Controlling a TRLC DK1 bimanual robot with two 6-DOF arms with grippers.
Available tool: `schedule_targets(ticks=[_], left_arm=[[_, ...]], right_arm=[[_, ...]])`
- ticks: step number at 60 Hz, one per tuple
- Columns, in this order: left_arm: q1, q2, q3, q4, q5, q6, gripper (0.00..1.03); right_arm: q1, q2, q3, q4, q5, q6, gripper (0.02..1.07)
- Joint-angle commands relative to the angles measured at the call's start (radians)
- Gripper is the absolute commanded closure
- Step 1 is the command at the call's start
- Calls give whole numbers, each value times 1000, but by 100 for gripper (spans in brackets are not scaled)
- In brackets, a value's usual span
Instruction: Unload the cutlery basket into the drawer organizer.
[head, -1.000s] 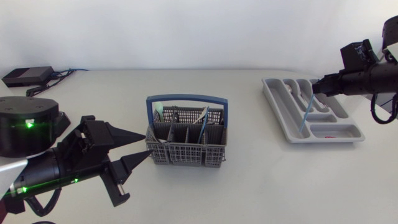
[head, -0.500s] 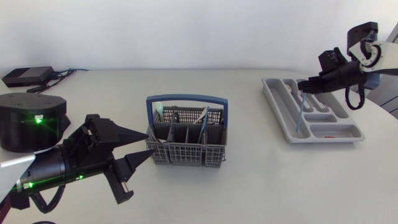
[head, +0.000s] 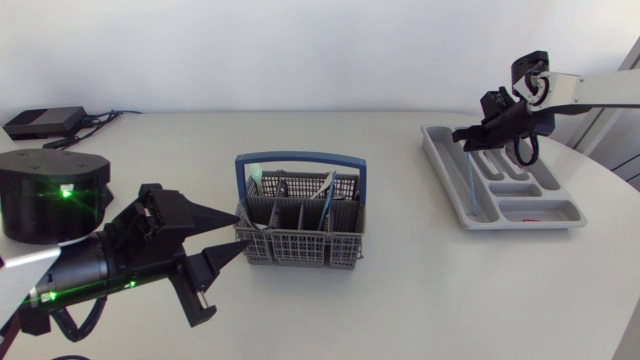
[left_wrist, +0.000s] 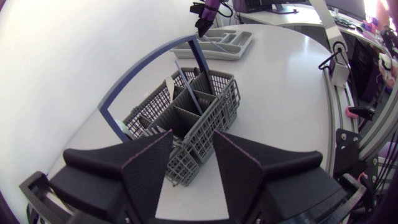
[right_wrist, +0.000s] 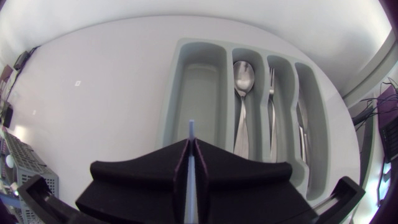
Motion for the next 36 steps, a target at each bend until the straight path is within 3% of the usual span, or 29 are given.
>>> schedule_targets(ticks=[1,7,18,36], left_arm=[[-8,10,25,5,-7,-15,56],[-9,10,23,5,-7,-16,56],[-19,18,31,5,-10,-16,56],[-132,145,122,31,-87,-58,52]], right_arm=[[4,72,55,-19,16,41,94],[6,119,93,-19,30,42,84],[9,124,90,4,45,42,82],[10,-34,-88,115,50,34,42]])
